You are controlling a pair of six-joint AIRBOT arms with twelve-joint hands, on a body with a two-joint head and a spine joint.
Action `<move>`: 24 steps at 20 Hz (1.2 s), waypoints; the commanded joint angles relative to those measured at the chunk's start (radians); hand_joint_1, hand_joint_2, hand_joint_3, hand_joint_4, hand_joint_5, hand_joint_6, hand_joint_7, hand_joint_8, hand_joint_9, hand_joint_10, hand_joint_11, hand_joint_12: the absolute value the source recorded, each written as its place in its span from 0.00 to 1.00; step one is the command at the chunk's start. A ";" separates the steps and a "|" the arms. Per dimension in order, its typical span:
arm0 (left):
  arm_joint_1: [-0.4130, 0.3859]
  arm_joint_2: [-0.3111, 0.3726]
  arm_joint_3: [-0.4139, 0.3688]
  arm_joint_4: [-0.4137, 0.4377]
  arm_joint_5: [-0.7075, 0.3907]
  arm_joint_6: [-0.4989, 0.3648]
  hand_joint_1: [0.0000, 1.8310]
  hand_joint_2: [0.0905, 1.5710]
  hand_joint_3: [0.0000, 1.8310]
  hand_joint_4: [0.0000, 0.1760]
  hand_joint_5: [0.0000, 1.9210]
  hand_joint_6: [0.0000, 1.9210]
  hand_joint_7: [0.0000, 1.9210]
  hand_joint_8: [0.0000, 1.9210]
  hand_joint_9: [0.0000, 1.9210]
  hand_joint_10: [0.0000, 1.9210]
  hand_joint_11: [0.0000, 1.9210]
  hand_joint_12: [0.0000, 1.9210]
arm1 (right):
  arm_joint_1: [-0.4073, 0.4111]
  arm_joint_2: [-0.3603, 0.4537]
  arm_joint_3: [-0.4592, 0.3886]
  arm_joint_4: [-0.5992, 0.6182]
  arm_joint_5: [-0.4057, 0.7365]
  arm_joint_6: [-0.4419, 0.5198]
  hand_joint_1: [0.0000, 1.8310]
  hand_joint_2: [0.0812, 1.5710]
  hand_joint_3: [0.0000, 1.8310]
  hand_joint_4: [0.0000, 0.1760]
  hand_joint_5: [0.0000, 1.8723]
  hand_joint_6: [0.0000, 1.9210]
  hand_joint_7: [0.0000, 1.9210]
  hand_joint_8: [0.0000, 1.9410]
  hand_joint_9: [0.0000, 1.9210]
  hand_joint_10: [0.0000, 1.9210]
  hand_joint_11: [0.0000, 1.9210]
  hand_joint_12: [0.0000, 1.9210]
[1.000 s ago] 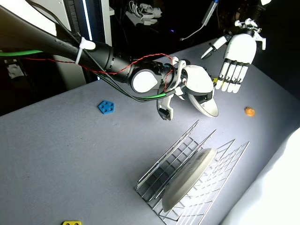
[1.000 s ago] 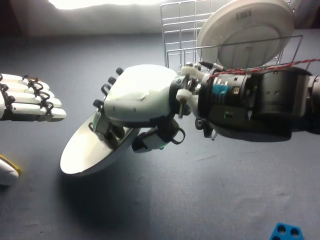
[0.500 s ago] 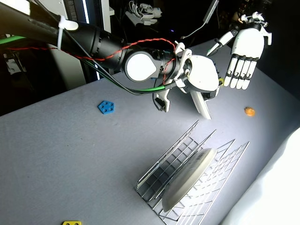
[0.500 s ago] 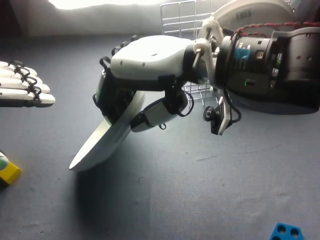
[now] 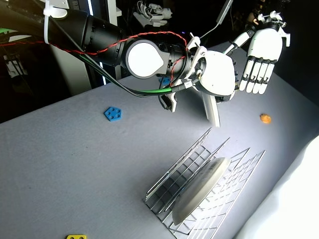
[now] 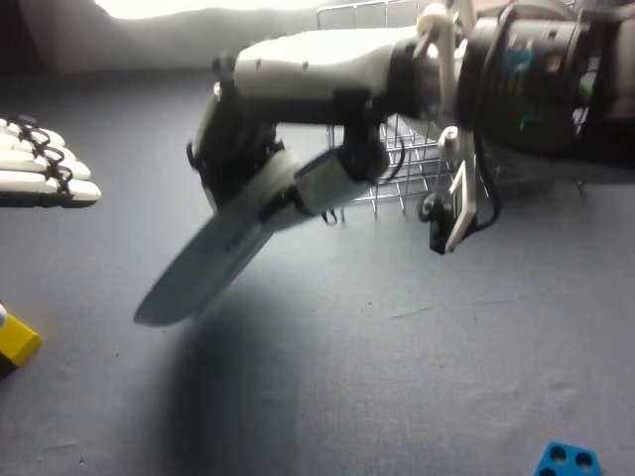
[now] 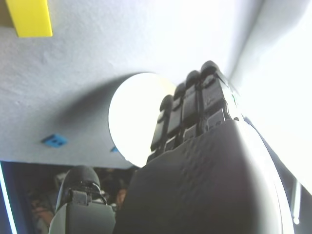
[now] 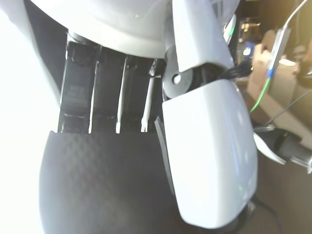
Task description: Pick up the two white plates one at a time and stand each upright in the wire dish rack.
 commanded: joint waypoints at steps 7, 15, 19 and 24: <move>-0.008 0.013 0.008 -0.043 -0.016 -0.002 0.00 0.63 0.00 0.00 0.00 0.00 0.00 0.00 0.00 0.00 0.00 0.00 | 0.089 0.057 -0.009 0.024 0.100 0.199 0.76 0.67 0.00 0.00 0.55 0.48 0.55 0.43 0.49 0.57 0.39 0.61; -0.009 0.018 0.012 -0.036 -0.017 -0.002 0.00 0.63 0.00 0.00 0.00 0.00 0.00 0.00 0.00 0.00 0.00 0.00 | 0.156 0.117 -0.032 0.048 -0.017 0.316 0.76 0.67 0.00 0.00 0.55 0.47 0.55 0.43 0.49 0.57 0.39 0.60; -0.013 0.017 0.012 -0.034 -0.015 -0.002 0.00 0.64 0.00 0.00 0.00 0.00 0.00 0.00 0.00 0.00 0.00 0.00 | 0.184 0.137 -0.051 0.111 -0.093 0.315 0.76 0.66 0.00 0.00 0.56 0.45 0.57 0.40 0.51 0.54 0.42 0.58; -0.014 0.017 0.009 -0.030 -0.014 -0.002 0.00 0.63 0.00 0.00 0.00 0.00 0.00 0.00 0.00 0.00 0.00 0.00 | 0.193 0.155 -0.049 0.247 -0.156 0.282 0.76 0.66 0.00 0.00 0.56 0.46 0.58 0.40 0.50 0.54 0.43 0.58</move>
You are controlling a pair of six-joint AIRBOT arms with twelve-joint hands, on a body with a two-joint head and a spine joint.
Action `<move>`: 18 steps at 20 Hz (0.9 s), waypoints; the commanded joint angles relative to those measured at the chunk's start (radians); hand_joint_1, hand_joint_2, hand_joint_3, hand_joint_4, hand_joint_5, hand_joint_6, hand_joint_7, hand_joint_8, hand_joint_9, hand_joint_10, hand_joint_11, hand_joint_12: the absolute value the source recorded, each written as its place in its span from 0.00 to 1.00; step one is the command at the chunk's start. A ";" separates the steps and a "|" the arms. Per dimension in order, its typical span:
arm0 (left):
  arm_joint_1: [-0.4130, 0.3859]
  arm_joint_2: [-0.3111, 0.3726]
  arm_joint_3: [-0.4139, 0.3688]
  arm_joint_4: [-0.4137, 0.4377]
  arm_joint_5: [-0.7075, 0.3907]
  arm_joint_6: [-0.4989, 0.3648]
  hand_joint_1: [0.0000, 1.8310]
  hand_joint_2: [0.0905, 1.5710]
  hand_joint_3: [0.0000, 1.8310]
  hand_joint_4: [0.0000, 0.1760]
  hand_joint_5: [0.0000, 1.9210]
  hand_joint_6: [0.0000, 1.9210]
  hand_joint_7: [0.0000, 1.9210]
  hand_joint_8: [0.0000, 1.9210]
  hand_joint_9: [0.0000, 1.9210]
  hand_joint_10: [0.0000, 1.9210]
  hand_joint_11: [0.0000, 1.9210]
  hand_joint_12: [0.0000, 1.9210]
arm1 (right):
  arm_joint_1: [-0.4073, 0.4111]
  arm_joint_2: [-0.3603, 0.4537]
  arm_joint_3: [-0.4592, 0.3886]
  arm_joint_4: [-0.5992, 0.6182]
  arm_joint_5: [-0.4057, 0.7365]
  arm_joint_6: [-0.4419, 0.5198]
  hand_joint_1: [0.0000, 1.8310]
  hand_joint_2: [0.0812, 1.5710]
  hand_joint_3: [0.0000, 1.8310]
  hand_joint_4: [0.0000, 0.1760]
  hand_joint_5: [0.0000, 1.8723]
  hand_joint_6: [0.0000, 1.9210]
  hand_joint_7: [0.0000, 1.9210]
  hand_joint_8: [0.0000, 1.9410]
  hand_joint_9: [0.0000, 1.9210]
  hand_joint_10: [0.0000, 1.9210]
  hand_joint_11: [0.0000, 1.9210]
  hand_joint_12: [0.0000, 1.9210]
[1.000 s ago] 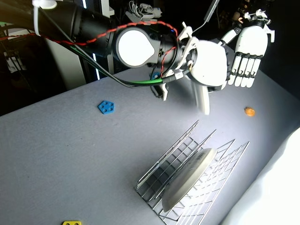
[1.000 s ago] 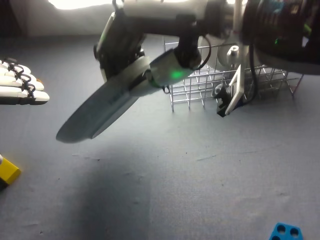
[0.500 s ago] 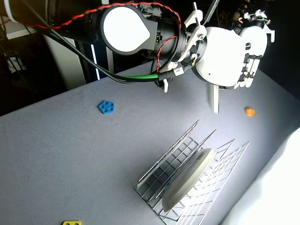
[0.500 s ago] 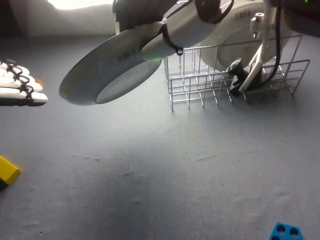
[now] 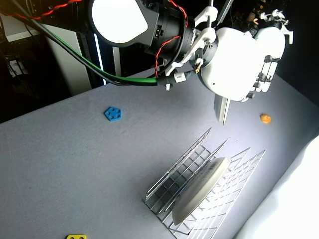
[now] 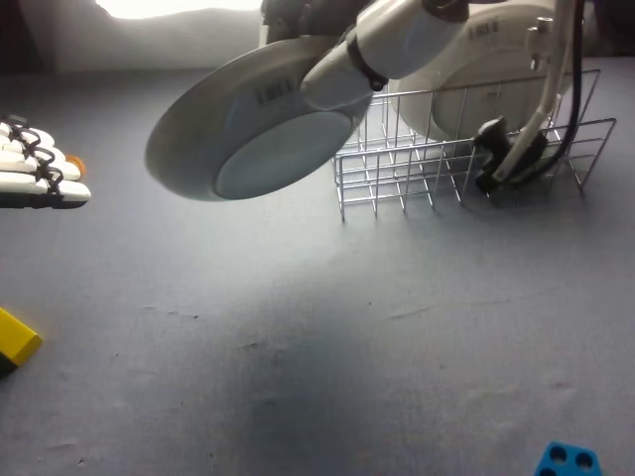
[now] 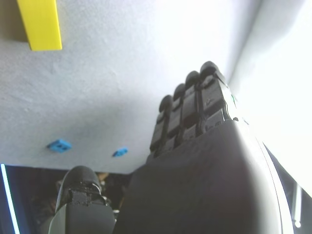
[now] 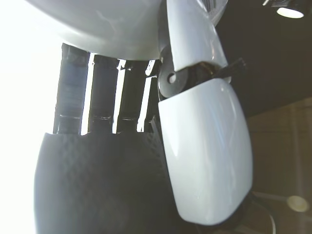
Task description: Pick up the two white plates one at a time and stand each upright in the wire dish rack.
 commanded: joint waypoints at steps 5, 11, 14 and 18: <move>-0.012 0.010 -0.002 -0.043 -0.012 -0.002 0.00 0.64 0.00 0.00 0.00 0.00 0.00 0.00 0.00 0.00 0.00 0.00 | 0.029 0.030 0.007 0.122 0.119 0.000 0.76 0.66 0.00 0.00 0.56 0.46 0.57 0.41 0.50 0.55 0.42 0.58; -0.012 0.011 -0.007 -0.043 -0.009 -0.002 0.00 0.63 0.00 0.00 0.00 0.00 0.00 0.00 0.00 0.00 0.00 0.00 | 0.029 0.059 0.013 0.176 0.085 -0.003 0.75 0.67 0.00 0.00 0.55 0.48 0.56 0.42 0.48 0.57 0.40 0.61; -0.015 0.012 -0.014 -0.032 -0.008 -0.002 0.00 0.64 0.00 0.00 0.00 0.00 0.00 0.00 0.00 0.00 0.00 0.00 | 0.020 0.066 0.036 0.195 0.090 -0.004 0.76 0.67 0.00 0.00 0.55 0.48 0.56 0.42 0.48 0.57 0.39 0.62; -0.020 0.012 -0.015 -0.032 -0.006 -0.002 0.00 0.63 0.00 0.00 0.00 0.00 0.00 0.00 0.00 0.00 0.00 0.00 | 0.008 0.071 0.064 0.205 0.104 -0.004 0.75 0.67 0.00 0.00 0.55 0.48 0.56 0.42 0.48 0.57 0.39 0.62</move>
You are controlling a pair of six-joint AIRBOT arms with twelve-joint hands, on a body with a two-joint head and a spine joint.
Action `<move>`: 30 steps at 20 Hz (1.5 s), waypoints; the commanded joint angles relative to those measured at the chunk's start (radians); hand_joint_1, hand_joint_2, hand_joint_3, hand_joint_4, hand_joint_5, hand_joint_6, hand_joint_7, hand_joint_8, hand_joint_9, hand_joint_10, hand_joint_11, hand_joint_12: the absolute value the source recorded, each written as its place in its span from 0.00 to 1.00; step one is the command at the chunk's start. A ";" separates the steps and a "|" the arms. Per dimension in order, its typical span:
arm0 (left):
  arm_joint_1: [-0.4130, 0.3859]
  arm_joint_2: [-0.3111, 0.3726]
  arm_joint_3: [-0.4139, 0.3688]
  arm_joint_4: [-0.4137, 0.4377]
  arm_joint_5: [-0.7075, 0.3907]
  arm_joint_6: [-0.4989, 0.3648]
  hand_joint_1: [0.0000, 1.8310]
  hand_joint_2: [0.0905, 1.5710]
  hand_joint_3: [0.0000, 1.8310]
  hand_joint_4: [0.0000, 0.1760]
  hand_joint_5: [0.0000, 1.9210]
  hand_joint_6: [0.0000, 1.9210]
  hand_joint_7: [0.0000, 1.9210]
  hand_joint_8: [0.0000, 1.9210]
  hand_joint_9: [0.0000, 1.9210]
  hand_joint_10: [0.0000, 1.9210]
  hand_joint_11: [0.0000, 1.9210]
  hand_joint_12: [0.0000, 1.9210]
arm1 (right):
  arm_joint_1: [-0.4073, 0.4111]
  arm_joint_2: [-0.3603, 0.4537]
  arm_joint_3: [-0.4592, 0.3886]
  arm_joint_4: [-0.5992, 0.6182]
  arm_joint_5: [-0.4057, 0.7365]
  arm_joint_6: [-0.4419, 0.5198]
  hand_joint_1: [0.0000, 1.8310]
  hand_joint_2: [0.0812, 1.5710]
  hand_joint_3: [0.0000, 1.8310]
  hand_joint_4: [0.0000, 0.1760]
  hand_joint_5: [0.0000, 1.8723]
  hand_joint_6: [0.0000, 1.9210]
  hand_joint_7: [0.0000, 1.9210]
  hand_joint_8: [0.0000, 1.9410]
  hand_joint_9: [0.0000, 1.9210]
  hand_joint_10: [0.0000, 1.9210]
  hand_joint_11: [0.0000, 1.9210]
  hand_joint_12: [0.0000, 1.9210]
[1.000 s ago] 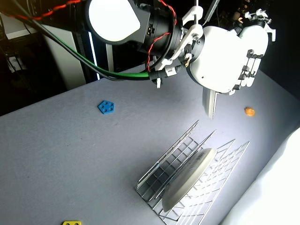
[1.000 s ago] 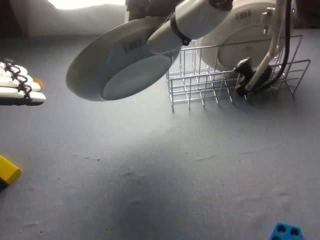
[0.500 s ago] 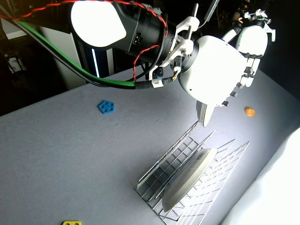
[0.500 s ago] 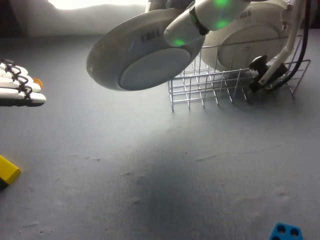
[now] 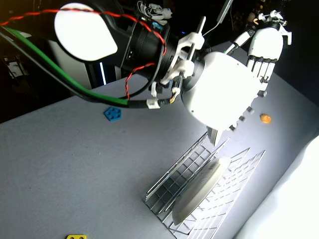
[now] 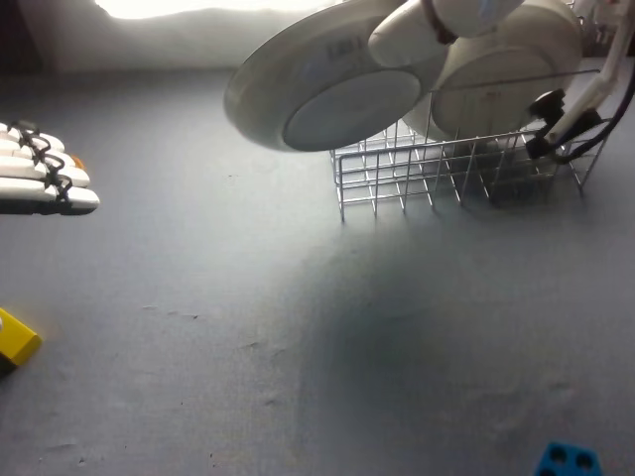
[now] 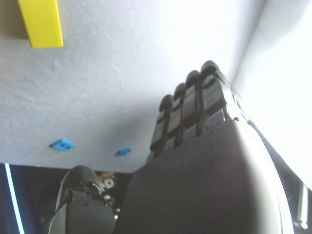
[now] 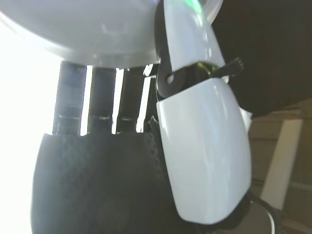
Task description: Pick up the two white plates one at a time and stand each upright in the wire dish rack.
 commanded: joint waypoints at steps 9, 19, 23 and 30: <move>-0.005 0.008 0.004 -0.051 -0.006 -0.002 0.00 0.63 0.00 0.00 0.00 0.00 0.00 0.00 0.00 0.00 0.00 0.00 | -0.013 0.027 0.004 0.048 0.161 0.017 0.75 0.68 0.00 0.00 0.54 0.51 0.55 0.44 0.47 0.58 0.38 0.63; -0.005 0.003 0.011 -0.051 -0.004 -0.002 0.00 0.63 0.00 0.00 0.00 0.00 0.00 0.00 0.00 0.00 0.00 0.00 | -0.062 0.048 0.034 0.097 0.208 0.004 0.75 0.67 0.00 0.00 0.55 0.49 0.56 0.43 0.48 0.57 0.40 0.61; -0.005 0.001 0.013 -0.051 -0.004 -0.002 0.00 0.63 0.00 0.00 0.00 0.00 0.00 0.00 0.00 0.00 0.00 0.00 | -0.065 0.048 0.062 0.102 0.208 0.004 0.75 0.67 0.00 0.00 0.55 0.49 0.56 0.42 0.47 0.57 0.39 0.61; -0.006 -0.002 0.015 -0.051 -0.004 -0.002 0.00 0.64 0.00 0.00 0.00 0.00 0.00 0.00 0.00 0.00 0.00 0.00 | -0.063 0.036 0.103 0.102 0.217 -0.009 0.75 0.68 0.00 0.00 0.54 0.50 0.55 0.43 0.47 0.57 0.40 0.60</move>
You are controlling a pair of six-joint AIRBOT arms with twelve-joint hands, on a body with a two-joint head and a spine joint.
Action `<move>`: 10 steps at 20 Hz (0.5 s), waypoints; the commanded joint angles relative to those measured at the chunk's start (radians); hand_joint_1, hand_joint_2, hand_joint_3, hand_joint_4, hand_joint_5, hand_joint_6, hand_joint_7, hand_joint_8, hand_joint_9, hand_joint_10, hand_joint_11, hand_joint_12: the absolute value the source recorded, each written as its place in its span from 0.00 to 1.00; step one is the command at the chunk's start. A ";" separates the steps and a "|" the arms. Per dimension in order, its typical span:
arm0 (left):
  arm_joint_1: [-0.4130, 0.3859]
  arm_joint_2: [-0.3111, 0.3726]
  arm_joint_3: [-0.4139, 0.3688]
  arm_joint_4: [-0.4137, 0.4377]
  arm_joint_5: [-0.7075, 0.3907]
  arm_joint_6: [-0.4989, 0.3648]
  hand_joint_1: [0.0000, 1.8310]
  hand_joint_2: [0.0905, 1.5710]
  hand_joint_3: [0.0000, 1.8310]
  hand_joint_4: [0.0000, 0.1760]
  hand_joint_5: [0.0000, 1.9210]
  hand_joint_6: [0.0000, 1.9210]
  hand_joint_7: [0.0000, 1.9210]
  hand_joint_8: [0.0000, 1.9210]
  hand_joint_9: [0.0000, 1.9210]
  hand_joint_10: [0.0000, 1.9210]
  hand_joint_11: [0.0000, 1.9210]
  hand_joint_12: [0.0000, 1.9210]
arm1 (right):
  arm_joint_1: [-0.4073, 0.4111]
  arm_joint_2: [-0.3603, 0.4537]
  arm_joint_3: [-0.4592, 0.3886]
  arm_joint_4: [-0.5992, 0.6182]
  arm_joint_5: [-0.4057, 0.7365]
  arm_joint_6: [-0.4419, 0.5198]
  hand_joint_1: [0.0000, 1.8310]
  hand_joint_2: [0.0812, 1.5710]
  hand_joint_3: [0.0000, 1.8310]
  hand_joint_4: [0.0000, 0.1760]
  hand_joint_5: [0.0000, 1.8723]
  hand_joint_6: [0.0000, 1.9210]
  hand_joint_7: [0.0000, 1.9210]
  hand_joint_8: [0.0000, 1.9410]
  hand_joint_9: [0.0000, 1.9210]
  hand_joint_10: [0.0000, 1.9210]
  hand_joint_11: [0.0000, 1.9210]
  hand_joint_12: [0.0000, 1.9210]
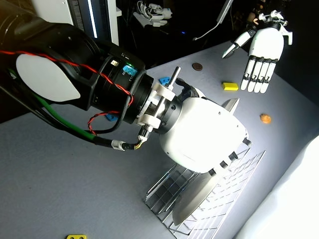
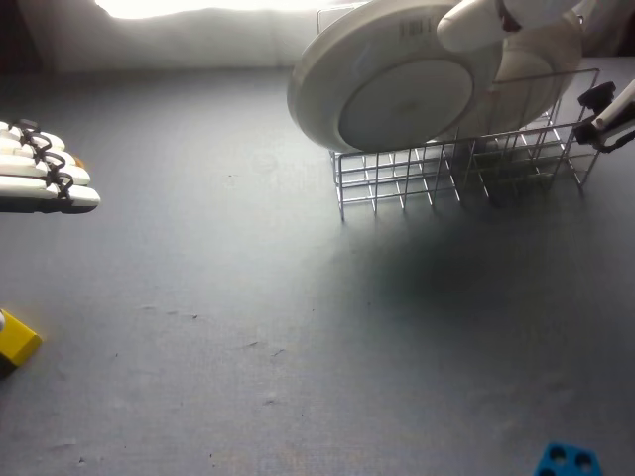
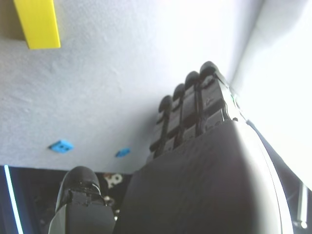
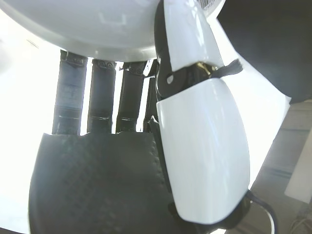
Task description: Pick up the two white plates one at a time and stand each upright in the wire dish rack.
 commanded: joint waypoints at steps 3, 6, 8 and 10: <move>-0.007 0.006 0.008 -0.054 -0.010 -0.002 0.00 0.63 0.00 0.00 0.00 0.00 0.00 0.00 0.00 0.00 0.00 0.00 | 0.017 0.003 0.019 0.021 0.159 -0.001 0.75 0.69 0.00 0.00 0.52 0.53 0.53 0.46 0.45 0.60 0.39 0.62; -0.007 0.005 0.008 -0.054 -0.010 -0.002 0.00 0.63 0.00 0.00 0.00 0.00 0.00 0.00 0.00 0.00 0.00 0.00 | 0.006 0.003 0.032 0.021 0.177 -0.030 0.75 0.68 0.00 0.00 0.54 0.51 0.54 0.44 0.47 0.58 0.40 0.62; -0.009 0.005 0.008 -0.054 -0.010 -0.002 0.00 0.63 0.00 0.00 0.00 0.00 0.00 0.00 0.00 0.00 0.00 0.00 | -0.011 -0.001 0.043 0.021 0.190 -0.038 0.75 0.68 0.00 0.00 0.54 0.52 0.54 0.44 0.47 0.59 0.39 0.62; -0.009 0.005 0.008 -0.054 -0.010 -0.002 0.00 0.63 0.00 0.00 0.00 0.00 0.00 0.00 0.00 0.00 0.00 0.00 | -0.024 -0.005 0.053 0.021 0.207 -0.041 0.75 0.69 0.00 0.00 0.53 0.52 0.53 0.46 0.46 0.60 0.39 0.63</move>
